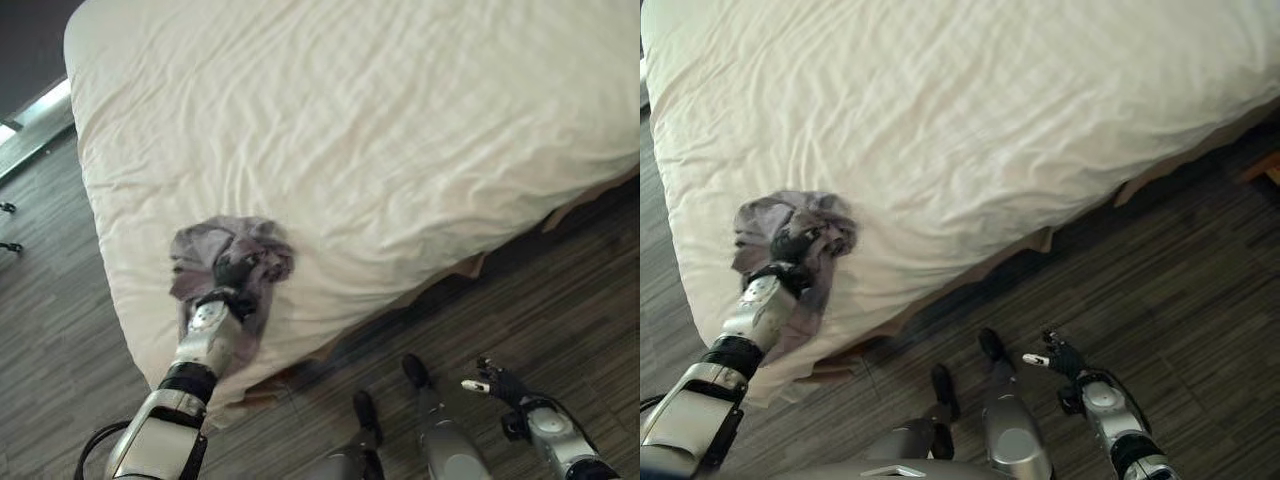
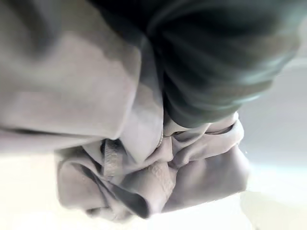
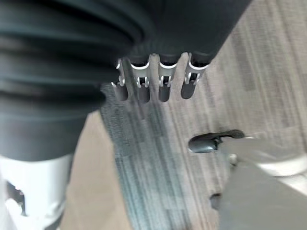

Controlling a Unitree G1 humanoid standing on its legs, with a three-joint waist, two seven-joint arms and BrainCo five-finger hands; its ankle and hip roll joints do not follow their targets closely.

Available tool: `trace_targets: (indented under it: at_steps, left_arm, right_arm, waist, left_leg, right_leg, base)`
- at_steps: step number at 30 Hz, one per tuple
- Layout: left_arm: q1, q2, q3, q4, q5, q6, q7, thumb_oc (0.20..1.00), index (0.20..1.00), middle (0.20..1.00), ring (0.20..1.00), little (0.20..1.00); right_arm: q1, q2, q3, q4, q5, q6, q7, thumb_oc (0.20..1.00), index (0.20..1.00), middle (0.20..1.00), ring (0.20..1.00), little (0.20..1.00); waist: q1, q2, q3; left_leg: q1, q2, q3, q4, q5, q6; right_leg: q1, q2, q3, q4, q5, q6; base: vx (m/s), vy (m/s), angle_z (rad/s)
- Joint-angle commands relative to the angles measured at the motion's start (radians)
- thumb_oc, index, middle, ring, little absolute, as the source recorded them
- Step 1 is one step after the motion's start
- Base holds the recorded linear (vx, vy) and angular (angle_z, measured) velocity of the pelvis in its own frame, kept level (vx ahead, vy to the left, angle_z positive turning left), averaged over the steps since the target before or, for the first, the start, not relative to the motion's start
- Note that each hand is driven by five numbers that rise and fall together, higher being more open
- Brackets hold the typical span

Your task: Pick up bed clothes into laundry basket.

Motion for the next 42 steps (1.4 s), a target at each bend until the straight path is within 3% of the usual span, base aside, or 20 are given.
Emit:
trace_targets:
  at_steps: [1, 4, 11, 15, 21, 27, 30, 33, 34, 35, 36, 38, 39, 40, 41, 42]
  left_arm:
    - [-0.056, -0.156, -0.106, -0.101, -0.153, -0.049, -0.1, 0.2, 0.2, 0.2, 0.2, 0.2]
    - [-0.084, -0.217, -0.145, -0.183, -0.216, -0.066, -0.107, 0.2, 0.2, 0.2, 0.2, 0.2]
    - [-0.117, -0.263, -0.167, -0.331, -0.285, -0.096, -0.121, 0.2, 0.2, 0.2, 0.2, 0.2]
    - [-0.115, -0.241, -0.174, -0.448, -0.276, -0.107, -0.124, 0.2, 0.2, 0.2, 0.2, 0.2]
    - [-0.084, -0.205, -0.142, -0.471, -0.265, -0.101, -0.126, 0.2, 0.2, 0.2, 0.2, 0.2]
    - [-0.053, -0.187, -0.134, -0.462, -0.255, -0.098, -0.13, 0.2, 0.2, 0.2, 0.2, 0.2]
    - [-0.058, -0.183, -0.15, -0.445, -0.239, -0.097, -0.127, 0.2, 0.2, 0.2, 0.2, 0.2]
    - [-0.082, -0.171, -0.185, -0.434, -0.23, -0.098, -0.124, 0.2, 0.2, 0.2, 0.2, 0.2]
    - [-0.094, -0.168, -0.191, -0.42, -0.232, -0.088, -0.131, 0.2, 0.2, 0.2, 0.2, 0.2]
    - [-0.094, -0.168, -0.191, -0.419, -0.232, -0.088, -0.131, 0.2, 0.2, 0.2, 0.2, 0.2]
    - [-0.096, -0.144, -0.175, -0.436, -0.221, -0.081, -0.14, 0.2, 0.2, 0.2, 0.2, 0.2]
    - [-0.096, -0.138, -0.171, -0.445, -0.217, -0.079, -0.144, 0.2, 0.2, 0.2, 0.2, 0.2]
    - [-0.087, -0.124, -0.151, -0.453, -0.216, -0.084, -0.144, 0.2, 0.2, 0.2, 0.2, 0.2]
    - [-0.071, -0.108, -0.124, -0.474, -0.21, -0.088, -0.145, 0.2, 0.2, 0.2, 0.2, 0.2]
    - [-0.038, -0.09, -0.091, -0.489, -0.212, -0.09, -0.148, 0.2, 0.2, 0.2, 0.2, 0.2]
    - [-0.03, -0.081, -0.082, -0.513, -0.208, -0.095, -0.151, 0.2, 0.2, 0.2, 0.2, 0.2]
  right_arm:
    - [0.019, 0.006, 0.046, -0.015, -0.015, -0.014, 0.003, 1.0, 1.0, 1.0, 1.0, 1.0]
    - [0.024, 0.012, 0.048, -0.002, -0.035, -0.015, -0.001, 1.0, 1.0, 1.0, 1.0, 1.0]
    - [0.047, 0.012, 0.039, 0.063, -0.109, -0.012, -0.012, 1.0, 1.0, 1.0, 1.0, 1.0]
    - [0.055, 0.026, -0.013, 0.239, -0.155, 0.002, -0.036, 1.0, 1.0, 1.0, 1.0, 1.0]
    - [0.078, 0.025, -0.09, 0.366, -0.181, 0.018, -0.047, 1.0, 1.0, 1.0, 1.0, 1.0]
    - [0.175, 0.017, -0.212, 0.354, -0.105, 0.003, -0.038, 1.0, 1.0, 1.0, 1.0, 1.0]
    - [0.196, 0.029, -0.233, 0.369, -0.102, 0.002, -0.042, 1.0, 1.0, 1.0, 1.0, 1.0]
    - [0.205, 0.046, -0.256, 0.404, -0.088, 0.01, -0.054, 1.0, 1.0, 1.0, 1.0, 1.0]
    - [0.209, 0.054, -0.258, 0.432, -0.087, 0.02, -0.057, 1.0, 1.0, 1.0, 1.0, 1.0]
    - [0.209, 0.054, -0.258, 0.432, -0.087, 0.02, -0.057, 1.0, 1.0, 1.0, 1.0, 1.0]
    - [0.213, 0.057, -0.266, 0.476, -0.11, 0.04, -0.061, 1.0, 1.0, 1.0, 1.0, 1.0]
    - [0.212, 0.057, -0.272, 0.486, -0.115, 0.045, -0.064, 1.0, 1.0, 1.0, 1.0, 1.0]
    - [0.202, 0.062, -0.285, 0.508, -0.115, 0.055, -0.07, 1.0, 1.0, 1.0, 1.0, 1.0]
    - [0.183, 0.066, -0.284, 0.511, -0.118, 0.056, -0.07, 1.0, 1.0, 1.0, 1.0, 1.0]
    - [0.179, 0.078, -0.294, 0.514, -0.116, 0.055, -0.073, 1.0, 1.0, 1.0, 1.0, 1.0]
    - [0.171, 0.082, -0.289, 0.512, -0.114, 0.052, -0.07, 1.0, 1.0, 1.0, 1.0, 1.0]
  waist:
    - [-0.066, -0.055, -0.06]
    - [-0.075, -0.068, -0.084]
    - [-0.088, -0.092, -0.132]
    - [-0.08, -0.107, -0.171]
    - [-0.08, -0.12, -0.196]
    - [-0.13, -0.129, -0.204]
    - [-0.154, -0.132, -0.187]
    - [-0.183, -0.124, -0.154]
    - [-0.18, -0.111, -0.136]
    - [-0.18, -0.112, -0.135]
    - [-0.142, -0.1, -0.127]
    - [-0.138, -0.106, -0.13]
    - [-0.111, -0.109, -0.133]
    - [-0.083, -0.131, -0.161]
    - [-0.063, -0.148, -0.176]
    - [-0.064, -0.159, -0.181]
  left_leg:
    - [0.018, -0.001, -0.041, 0.007, 0.025, -0.01]
    - [0.034, -0.002, -0.041, 0.007, 0.019, -0.007]
    - [0.062, -0.003, -0.039, 0.007, 0.01, -0.004]
    - [0.081, -0.005, -0.045, 0.007, 0.004, 0.001]
    - [0.109, -0.008, -0.044, 0.007, -0.009, 0.008]
    - [0.12, -0.019, -0.015, 0.007, -0.024, 0.018]
    - [0.091, -0.025, 0.019, 0.007, -0.024, 0.024]
    - [0.053, -0.007, 0.048, 0.007, -0.005, 0.025]
    - [0.048, 0.016, 0.069, 0.007, 0.004, 0.025]
    - [0.049, 0.016, 0.069, 0.007, 0.004, 0.025]
    - [0.065, 0.046, 0.123, 0.007, 0.003, 0.028]
    - [0.079, 0.051, 0.151, 0.007, -0.001, 0.023]
    - [0.094, 0.068, 0.208, 0.007, 0.004, 0.024]
    - [0.122, 0.068, 0.267, 0.007, -0.024, 0.018]
    - [0.143, 0.074, 0.309, 0.007, -0.033, 0.015]
    - [0.158, 0.077, 0.335, 0.022, -0.032, 0.015]
  right_leg:
    - [0.067, -0.009, -0.007, 0.013, -0.063, 0.037]
    - [0.082, -0.011, -0.004, 0.013, -0.066, 0.038]
    - [0.108, -0.012, 0.001, 0.013, -0.065, 0.042]
    - [0.131, -0.014, -0.006, 0.013, -0.067, 0.046]
    - [0.159, -0.017, -0.001, 0.013, -0.069, 0.053]
    - [0.154, -0.024, 0.03, 0.015, -0.05, 0.076]
    - [0.098, -0.02, 0.059, 0.02, -0.008, 0.106]
    - [0.037, -0.001, 0.089, 0.109, -0.006, 0.13]
    - [0.054, -0.011, 0.049, 0.19, -0.069, 0.111]
    - [0.055, -0.011, 0.049, 0.19, -0.07, 0.111]
    - [0.096, -0.051, -0.075, 0.263, -0.142, 0.088]
    - [0.128, -0.063, -0.089, 0.256, -0.159, 0.089]
    - [0.149, -0.087, -0.174, 0.281, -0.18, 0.085]
    - [0.207, -0.125, -0.275, 0.237, -0.2, 0.097]
    - [0.213, -0.136, -0.328, 0.192, -0.194, 0.101]
    - [0.216, -0.129, -0.318, 0.179, -0.191, 0.109]
  base:
    - [0.03, 0.014, 0.03]
    - [0.03, 0.007, -0.01]
    - [0.02, 0.008, -0.06]
    - [0.02, 0.0, 0.01]
    - [0.01, 0.006, 0.0]
    - [-0.02, 0.073, -0.03]
    - [-0.12, 0.049, -0.18]
    - [-0.22, 0.004, -0.59]
    - [-0.1, 0.006, -0.78]
    - [-0.15, 0.012, -0.88]
    - [-0.06, 0.016, -0.75]
    - [-0.04, 0.005, -0.97]
    - [0.07, -0.029, -1.41]
    - [0.1, -0.118, -1.87]
    - [0.14, -0.171, -2.17]
    - [0.05, -0.158, -2.42]
